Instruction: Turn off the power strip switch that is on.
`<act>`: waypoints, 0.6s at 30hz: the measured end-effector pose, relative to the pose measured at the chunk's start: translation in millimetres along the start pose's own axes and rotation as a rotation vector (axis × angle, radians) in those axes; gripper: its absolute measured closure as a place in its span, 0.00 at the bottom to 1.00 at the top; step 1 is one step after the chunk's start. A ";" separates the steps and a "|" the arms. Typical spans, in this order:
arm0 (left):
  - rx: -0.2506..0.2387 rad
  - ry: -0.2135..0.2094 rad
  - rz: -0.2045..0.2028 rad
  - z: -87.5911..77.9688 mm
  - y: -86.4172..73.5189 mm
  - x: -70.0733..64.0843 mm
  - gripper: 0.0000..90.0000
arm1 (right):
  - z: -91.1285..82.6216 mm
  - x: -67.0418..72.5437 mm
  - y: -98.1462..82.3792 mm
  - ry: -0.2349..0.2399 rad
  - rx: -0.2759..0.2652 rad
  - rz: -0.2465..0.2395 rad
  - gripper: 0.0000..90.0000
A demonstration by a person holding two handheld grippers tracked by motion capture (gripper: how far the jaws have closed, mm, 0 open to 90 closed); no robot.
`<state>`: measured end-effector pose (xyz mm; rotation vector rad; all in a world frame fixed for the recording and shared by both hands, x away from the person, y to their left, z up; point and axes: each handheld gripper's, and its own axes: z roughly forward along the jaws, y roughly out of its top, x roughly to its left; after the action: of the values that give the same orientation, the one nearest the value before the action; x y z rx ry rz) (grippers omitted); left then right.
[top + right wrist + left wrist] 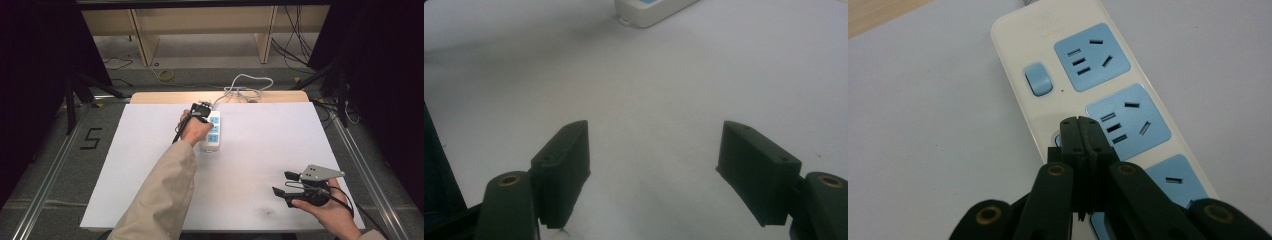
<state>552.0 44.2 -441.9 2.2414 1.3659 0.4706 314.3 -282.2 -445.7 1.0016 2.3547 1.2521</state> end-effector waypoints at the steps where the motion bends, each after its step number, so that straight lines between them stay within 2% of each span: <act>1: 0.003 0.002 0.006 -0.4 0.2 -0.3 1.00 | 0.0 -0.1 0.0 0.000 0.000 -0.001 0.32; 18: -0.010 -0.006 0.007 -4.3 -3.0 0.3 1.00 | 0.2 -0.4 0.1 0.000 0.000 -0.002 0.32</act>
<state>547.8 46.6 -440.0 2.2388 1.3504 0.4720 314.8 -282.2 -445.8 0.9989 2.3550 1.2511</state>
